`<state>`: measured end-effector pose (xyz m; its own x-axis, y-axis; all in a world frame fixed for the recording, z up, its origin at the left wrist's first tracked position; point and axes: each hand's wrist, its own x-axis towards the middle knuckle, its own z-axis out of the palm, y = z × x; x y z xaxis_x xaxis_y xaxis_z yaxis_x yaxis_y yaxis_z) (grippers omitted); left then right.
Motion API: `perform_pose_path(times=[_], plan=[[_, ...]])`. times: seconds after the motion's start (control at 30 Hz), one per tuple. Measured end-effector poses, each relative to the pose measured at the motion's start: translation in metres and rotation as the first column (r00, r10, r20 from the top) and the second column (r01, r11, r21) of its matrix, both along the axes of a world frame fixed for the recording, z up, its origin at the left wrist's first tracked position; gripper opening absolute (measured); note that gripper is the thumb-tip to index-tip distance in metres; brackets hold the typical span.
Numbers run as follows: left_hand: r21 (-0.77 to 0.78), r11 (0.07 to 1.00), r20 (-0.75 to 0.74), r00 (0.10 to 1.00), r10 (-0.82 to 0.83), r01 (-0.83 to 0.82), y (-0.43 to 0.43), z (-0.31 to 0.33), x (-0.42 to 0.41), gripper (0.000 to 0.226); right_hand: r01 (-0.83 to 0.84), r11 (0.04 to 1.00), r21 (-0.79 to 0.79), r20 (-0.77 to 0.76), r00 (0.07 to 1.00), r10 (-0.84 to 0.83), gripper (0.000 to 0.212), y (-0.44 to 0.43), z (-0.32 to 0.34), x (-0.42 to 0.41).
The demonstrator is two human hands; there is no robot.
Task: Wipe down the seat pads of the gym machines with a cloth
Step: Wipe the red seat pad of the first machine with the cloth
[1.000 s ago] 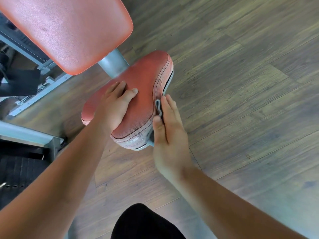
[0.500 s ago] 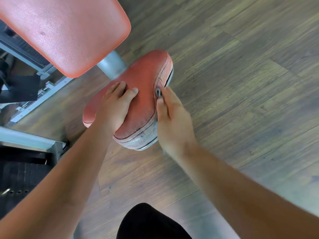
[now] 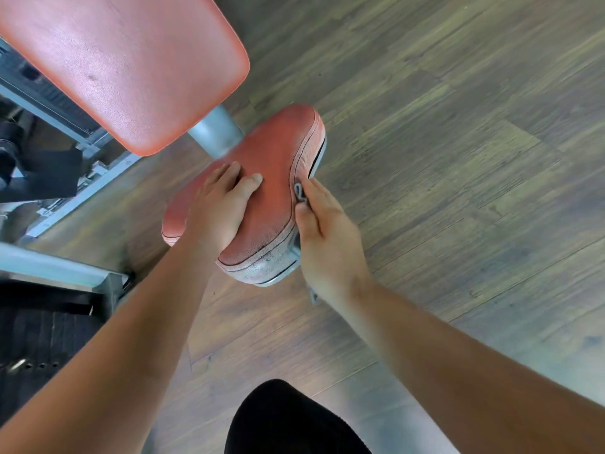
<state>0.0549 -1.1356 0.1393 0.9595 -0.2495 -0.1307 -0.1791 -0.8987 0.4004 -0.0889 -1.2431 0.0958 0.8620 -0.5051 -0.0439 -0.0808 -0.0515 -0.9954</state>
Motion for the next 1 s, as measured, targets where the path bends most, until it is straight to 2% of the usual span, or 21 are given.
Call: perform_pose_path(times=[0.07, 0.13, 0.2, 0.27, 0.37, 0.47, 0.53, 0.6, 0.7, 0.77, 0.8, 0.9, 1.0], plan=[[-0.036, 0.999, -0.021, 1.0, -0.006, 0.005, -0.001, 0.002, -0.003, 0.077, -0.025, 0.999, -0.024, -0.027, 0.999, 0.024, 0.06, -0.014, 0.006, 0.018], [-0.025, 1.0, -0.03, 1.0, -0.004, 0.003, -0.002, 0.006, -0.006, 0.079, -0.056, 0.994, -0.092, -0.037, 0.998, 0.053, 0.052, -0.021, 0.008, 0.02], [0.0, 1.0, -0.026, 0.999, -0.024, 0.024, -0.002, 0.014, -0.013, 0.063, -0.055, 0.99, -0.134, -0.06, 0.997, 0.047, 0.036, -0.028, 0.011, 0.014], [-0.014, 0.998, 0.006, 0.998, -0.066, 0.066, -0.002, 0.024, -0.023, 0.04, -0.051, 0.983, -0.177, -0.079, 0.996, 0.038, 0.034, -0.038, 0.02, 0.008], [-0.022, 0.997, 0.125, 0.99, -0.065, 0.068, -0.001, 0.043, -0.041, 0.041, -0.04, 0.968, -0.249, -0.056, 0.998, 0.027, 0.033, -0.051, 0.038, 0.005], [-0.243, 0.968, 0.204, 0.979, -0.011, 0.062, -0.007, 0.056, -0.066, 0.033, -0.001, 0.958, -0.288, 0.029, 1.0, 0.01, 0.028, -0.055, 0.064, 0.0], [-0.498, 0.867, 0.117, 0.991, 0.069, -0.002, -0.015, 0.063, -0.088, 0.022, -0.009, 0.969, -0.247, 0.1, 0.994, 0.035, 0.034, -0.049, 0.087, -0.004], [-0.709, 0.692, -0.069, 0.99, 0.126, -0.137, -0.026, 0.069, -0.108, 0.018, -0.035, 0.971, -0.235, 0.19, 0.978, 0.082, 0.038, -0.034, 0.106, -0.008], [-0.828, 0.384, -0.384, 0.913, 0.141, -0.408, -0.036, 0.082, -0.13, 0.025, -0.077, 0.966, -0.248, 0.281, 0.948, 0.148, 0.034, -0.012, 0.117, -0.007], [-0.852, 0.235, -0.466, 0.882, 0.063, -0.467, -0.034, 0.082, -0.137, 0.031, -0.18, 0.971, -0.155, 0.266, 0.939, 0.217, 0.032, -0.001, 0.12, -0.005], [-0.871, 0.197, -0.451, 0.892, 0.044, -0.45, -0.031, 0.081, -0.138, 0.034, -0.236, 0.967, -0.092, 0.26, 0.932, 0.252, 0.031, 0.005, 0.121, -0.004], [-0.919, 0.177, -0.341, 0.936, 0.088, -0.352, -0.014, 0.079, -0.134, 0.03, -0.355, 0.935, 0.005, 0.262, 0.903, 0.342, 0.03, 0.013, 0.127, 0.002], [-0.936, 0.141, -0.301, 0.941, 0.156, -0.323, 0.007, 0.076, -0.129, 0.03, -0.391, 0.919, -0.045, 0.268, 0.882, 0.388, 0.03, 0.011, 0.132, 0.015]])
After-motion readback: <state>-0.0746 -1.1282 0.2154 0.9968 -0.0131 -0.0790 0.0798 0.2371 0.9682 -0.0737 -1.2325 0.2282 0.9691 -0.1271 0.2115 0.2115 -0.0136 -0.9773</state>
